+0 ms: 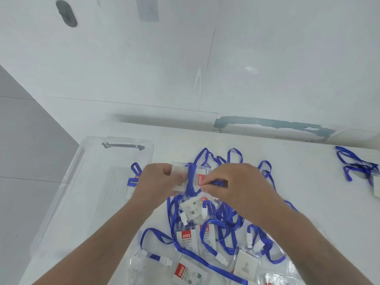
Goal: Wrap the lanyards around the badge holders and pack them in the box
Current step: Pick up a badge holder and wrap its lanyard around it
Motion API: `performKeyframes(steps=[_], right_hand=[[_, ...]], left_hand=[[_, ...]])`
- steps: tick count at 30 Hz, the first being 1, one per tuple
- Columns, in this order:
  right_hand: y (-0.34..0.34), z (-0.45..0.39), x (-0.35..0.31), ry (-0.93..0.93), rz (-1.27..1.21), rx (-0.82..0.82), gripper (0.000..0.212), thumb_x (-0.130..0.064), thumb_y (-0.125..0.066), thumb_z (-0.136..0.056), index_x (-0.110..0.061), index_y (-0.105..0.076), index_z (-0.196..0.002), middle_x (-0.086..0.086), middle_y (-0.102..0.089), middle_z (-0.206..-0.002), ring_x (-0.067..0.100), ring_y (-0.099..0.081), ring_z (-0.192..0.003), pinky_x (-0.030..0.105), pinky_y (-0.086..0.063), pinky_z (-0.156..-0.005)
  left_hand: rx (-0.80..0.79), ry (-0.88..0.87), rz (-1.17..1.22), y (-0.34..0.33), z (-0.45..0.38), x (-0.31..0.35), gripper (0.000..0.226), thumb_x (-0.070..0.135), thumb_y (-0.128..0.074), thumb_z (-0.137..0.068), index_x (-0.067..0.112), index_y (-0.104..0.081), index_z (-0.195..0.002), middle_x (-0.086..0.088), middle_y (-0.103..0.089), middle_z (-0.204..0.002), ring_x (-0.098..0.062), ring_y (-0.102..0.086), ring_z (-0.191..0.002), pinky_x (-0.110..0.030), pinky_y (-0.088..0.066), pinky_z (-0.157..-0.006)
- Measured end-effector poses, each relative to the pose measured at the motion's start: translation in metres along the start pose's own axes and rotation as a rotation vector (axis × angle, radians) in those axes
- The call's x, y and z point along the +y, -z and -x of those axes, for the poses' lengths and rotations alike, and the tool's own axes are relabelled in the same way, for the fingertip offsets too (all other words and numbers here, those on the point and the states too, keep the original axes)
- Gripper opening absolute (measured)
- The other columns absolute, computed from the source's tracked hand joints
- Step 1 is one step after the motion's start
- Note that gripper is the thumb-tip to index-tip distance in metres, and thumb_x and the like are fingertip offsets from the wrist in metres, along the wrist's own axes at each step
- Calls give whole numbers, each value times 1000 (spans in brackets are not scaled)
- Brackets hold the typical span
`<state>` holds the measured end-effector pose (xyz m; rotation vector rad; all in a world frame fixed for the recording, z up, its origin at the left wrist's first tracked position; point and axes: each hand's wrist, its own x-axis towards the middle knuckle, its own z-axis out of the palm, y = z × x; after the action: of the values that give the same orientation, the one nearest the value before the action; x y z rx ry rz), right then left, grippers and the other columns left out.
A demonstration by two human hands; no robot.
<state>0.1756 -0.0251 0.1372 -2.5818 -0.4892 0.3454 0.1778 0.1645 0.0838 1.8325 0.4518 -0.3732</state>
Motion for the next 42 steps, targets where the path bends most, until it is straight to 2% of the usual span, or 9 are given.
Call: performKeyframes(steps=[8,14,17,19,21,23,27,36,42], right_hand=[[9,-22,10,-113,-731,-159,11,-24,-87,-68,-21,-76,-71,-1,-73,-74,12,-66,-68,24,-53,-67],[-27,-29,3,-263,-1720,-316,42,-34,-97,-42,-14,-69,-66,2,-62,-61,15,-62,-53,26,-54,-53],[-42,-34,-4,-190,-1935,-188,41,-27,-96,-46,-11,-73,-75,4,-64,-65,17,-64,-54,27,-55,-50],[-48,-37,-7,-201,-1900,-57,35,-31,-88,-57,-15,-78,-87,5,-72,-81,18,-71,-71,30,-58,-59],[-48,-39,-5,-318,-1877,-3,46,-50,-70,-75,-14,-76,-103,7,-74,-98,20,-71,-86,31,-58,-66],[-45,-39,-4,-344,-1691,20,54,-55,-60,-85,-11,-70,-116,9,-72,-104,22,-68,-91,32,-56,-68],[-42,-46,0,-321,-1202,65,21,-25,-62,-94,-8,-72,-99,10,-73,-90,25,-72,-86,34,-58,-69],[-42,-63,-25,-198,-778,-224,21,-35,-66,-91,-16,-72,-95,5,-75,-87,23,-73,-83,35,-61,-75],[-48,-79,-66,-144,-579,-291,22,-41,-66,-90,-18,-69,-87,4,-73,-82,19,-70,-70,23,-53,-64]], left_hand=[[-649,87,128,31,5,9,35,24,-72,-79,8,-70,-110,-9,-75,-107,-22,-72,-97,-29,-60,-73],[-642,140,481,21,4,-3,44,21,-78,-73,4,-72,-113,-23,-66,-121,-45,-57,-119,-60,-38,-108],[-554,170,664,13,6,1,32,20,-77,-75,7,-76,-105,-17,-72,-110,-31,-69,-99,-41,-58,-88],[-432,214,769,10,7,4,33,20,-72,-73,6,-75,-103,-12,-74,-98,-19,-72,-76,-25,-61,-63],[-308,232,817,7,8,4,37,21,-72,-69,6,-73,-104,-10,-75,-93,-16,-71,-69,-23,-60,-57],[-230,224,821,5,10,4,40,22,-73,-68,7,-73,-106,-9,-76,-96,-17,-72,-73,-23,-60,-59],[-222,224,714,12,13,2,29,19,-72,-81,10,-72,-109,-10,-76,-100,-21,-74,-83,-29,-61,-71],[-199,-14,184,81,14,-2,16,21,-68,-89,17,-76,-102,-3,-78,-92,-19,-73,-88,-35,-59,-82],[-241,24,56,124,12,-11,11,18,-70,-88,23,-79,-86,-6,-77,-86,-20,-71,-77,-36,-60,-80]])
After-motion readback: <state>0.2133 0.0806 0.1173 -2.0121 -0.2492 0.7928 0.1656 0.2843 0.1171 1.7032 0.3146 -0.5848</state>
